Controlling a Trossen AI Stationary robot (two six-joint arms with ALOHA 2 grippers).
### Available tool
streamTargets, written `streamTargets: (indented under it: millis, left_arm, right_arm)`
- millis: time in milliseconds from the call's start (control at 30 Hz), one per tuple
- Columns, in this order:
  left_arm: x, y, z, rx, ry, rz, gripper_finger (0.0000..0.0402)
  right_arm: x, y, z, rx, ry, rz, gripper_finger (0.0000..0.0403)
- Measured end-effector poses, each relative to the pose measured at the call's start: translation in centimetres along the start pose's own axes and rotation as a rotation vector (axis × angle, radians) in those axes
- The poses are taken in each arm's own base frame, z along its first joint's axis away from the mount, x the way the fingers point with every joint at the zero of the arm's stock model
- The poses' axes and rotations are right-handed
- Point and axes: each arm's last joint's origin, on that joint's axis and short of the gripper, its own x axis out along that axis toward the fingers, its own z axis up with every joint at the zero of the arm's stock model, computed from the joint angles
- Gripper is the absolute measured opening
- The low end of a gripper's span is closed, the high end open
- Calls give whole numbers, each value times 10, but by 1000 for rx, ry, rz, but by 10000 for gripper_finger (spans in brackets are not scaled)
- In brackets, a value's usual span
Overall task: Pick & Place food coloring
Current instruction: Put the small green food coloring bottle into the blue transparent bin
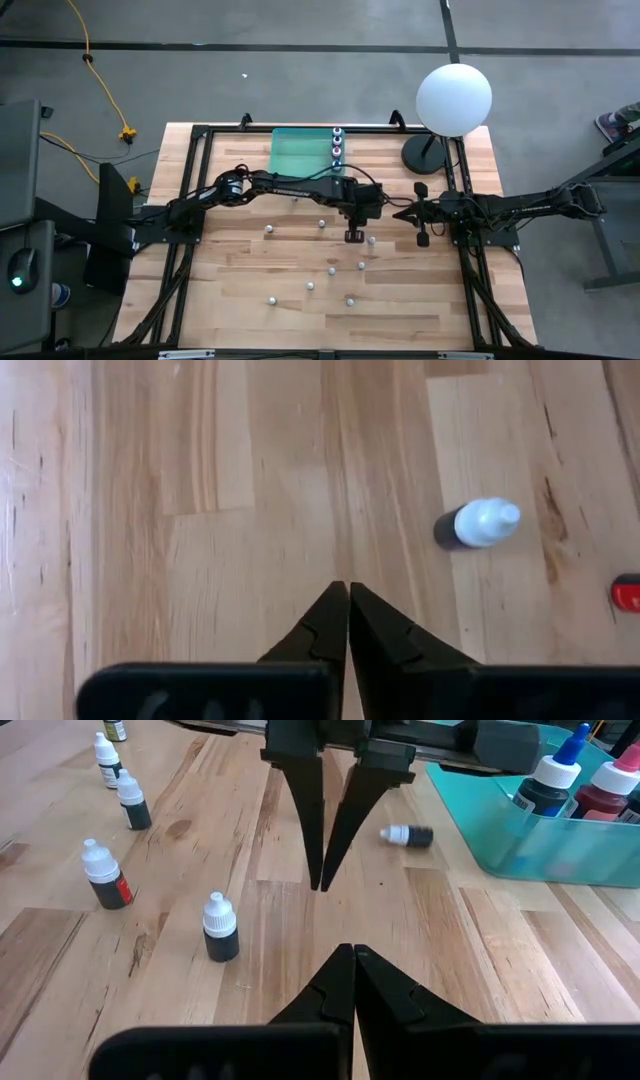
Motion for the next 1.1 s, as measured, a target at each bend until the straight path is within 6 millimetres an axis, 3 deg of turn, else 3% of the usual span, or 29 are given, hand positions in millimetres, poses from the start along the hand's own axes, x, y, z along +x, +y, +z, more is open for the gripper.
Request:
streamTargets:
  millis: [333,567,867,1100]
  left_arm:
    - [-18,7,0,25,14,5,118]
    - [-39,19,-3,-219,55,70,175]
    - [-82,30,-10,-534,76,228,189]
    - [-96,32,-28,-889,10,360,189]
  right_arm:
    - [0,0,0,0,0,0,0]
    - [0,0,0,0,0,-1,0]
    - [0,0,0,0,2,0,0]
    - [0,0,0,0,0,0,0]
